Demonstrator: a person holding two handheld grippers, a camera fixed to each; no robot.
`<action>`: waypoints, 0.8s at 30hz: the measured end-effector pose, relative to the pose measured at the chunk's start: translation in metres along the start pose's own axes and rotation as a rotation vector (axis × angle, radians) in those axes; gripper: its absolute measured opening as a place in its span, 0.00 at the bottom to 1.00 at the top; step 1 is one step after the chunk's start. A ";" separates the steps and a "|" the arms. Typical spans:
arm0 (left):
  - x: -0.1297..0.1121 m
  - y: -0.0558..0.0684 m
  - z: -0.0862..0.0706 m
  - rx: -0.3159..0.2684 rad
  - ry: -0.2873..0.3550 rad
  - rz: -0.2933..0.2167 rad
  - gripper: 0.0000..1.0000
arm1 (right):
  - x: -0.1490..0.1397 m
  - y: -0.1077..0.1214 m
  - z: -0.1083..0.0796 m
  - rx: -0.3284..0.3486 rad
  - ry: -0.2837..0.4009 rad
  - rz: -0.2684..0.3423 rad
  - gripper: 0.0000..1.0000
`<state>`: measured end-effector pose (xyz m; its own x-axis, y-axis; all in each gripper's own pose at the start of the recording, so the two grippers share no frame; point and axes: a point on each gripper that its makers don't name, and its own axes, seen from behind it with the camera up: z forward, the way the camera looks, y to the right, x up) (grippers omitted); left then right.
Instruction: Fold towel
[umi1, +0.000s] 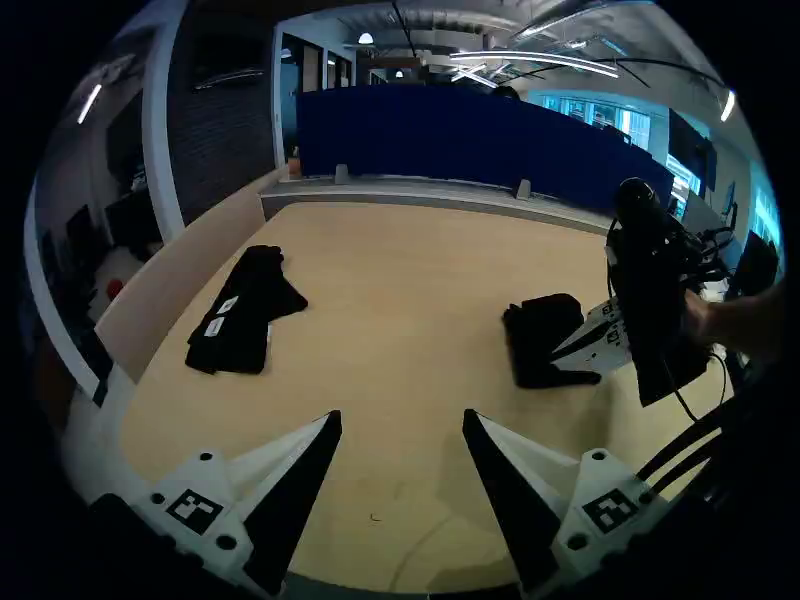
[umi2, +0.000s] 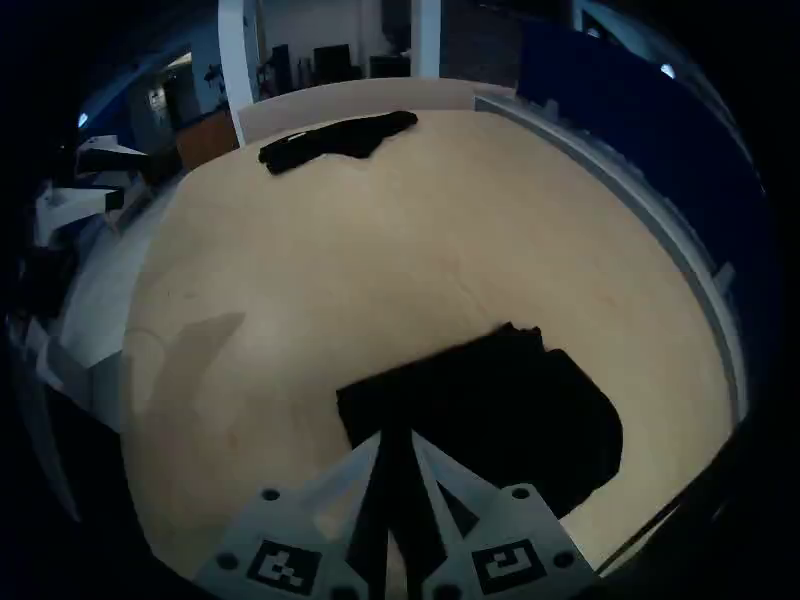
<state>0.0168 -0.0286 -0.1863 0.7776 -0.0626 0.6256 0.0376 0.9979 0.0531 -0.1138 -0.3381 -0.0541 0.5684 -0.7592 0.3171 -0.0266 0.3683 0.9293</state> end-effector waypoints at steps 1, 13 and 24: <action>0.000 0.000 0.000 -0.001 0.000 0.000 0.90 | 0.000 0.000 0.000 0.000 0.001 0.005 0.07; 0.002 0.002 0.005 -0.008 -0.003 0.011 0.90 | 0.002 0.009 -0.012 -0.021 0.019 0.023 0.39; 0.002 0.000 0.006 -0.001 -0.004 0.014 0.90 | 0.000 0.013 -0.025 -0.042 0.040 0.052 0.70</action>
<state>0.0144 -0.0288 -0.1799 0.7758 -0.0486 0.6291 0.0271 0.9987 0.0437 -0.0931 -0.3199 -0.0462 0.5993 -0.7170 0.3560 -0.0225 0.4295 0.9028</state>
